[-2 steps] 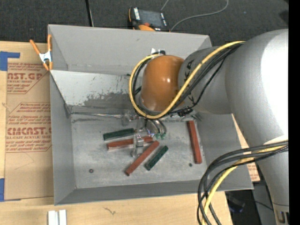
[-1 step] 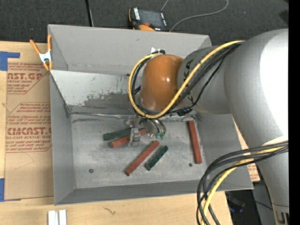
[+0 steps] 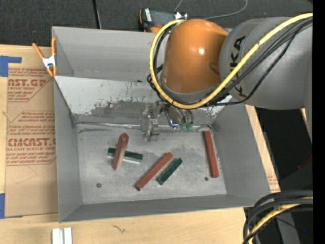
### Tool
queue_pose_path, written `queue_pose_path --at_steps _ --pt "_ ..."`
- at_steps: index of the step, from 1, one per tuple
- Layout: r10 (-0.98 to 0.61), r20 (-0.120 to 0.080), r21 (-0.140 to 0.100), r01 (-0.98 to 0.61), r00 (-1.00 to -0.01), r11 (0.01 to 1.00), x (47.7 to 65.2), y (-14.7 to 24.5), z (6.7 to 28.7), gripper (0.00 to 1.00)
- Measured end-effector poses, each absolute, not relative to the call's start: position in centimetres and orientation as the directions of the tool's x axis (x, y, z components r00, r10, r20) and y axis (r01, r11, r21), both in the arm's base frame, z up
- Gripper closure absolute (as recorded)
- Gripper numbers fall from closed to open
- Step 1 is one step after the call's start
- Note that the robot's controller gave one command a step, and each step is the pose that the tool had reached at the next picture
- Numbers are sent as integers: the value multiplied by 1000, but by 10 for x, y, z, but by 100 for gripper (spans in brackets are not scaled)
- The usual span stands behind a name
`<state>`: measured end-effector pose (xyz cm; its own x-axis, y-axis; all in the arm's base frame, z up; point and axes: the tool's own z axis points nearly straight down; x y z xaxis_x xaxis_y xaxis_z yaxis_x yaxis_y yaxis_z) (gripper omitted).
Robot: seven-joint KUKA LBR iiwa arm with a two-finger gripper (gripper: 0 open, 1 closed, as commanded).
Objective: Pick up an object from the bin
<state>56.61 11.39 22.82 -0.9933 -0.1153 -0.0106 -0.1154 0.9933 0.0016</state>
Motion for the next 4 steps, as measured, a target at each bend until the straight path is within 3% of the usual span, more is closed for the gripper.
queue_pose_path --at_steps 1,2,3,4 --pt "61 5 0 61 -998 998 489 106 173 100" --pt "61 1 1 61 -998 998 491 106 174 0" --pt "69 6 -3 69 -998 998 511 50 65 0" --pt "66 0 1 66 -998 998 512 53 70 100"
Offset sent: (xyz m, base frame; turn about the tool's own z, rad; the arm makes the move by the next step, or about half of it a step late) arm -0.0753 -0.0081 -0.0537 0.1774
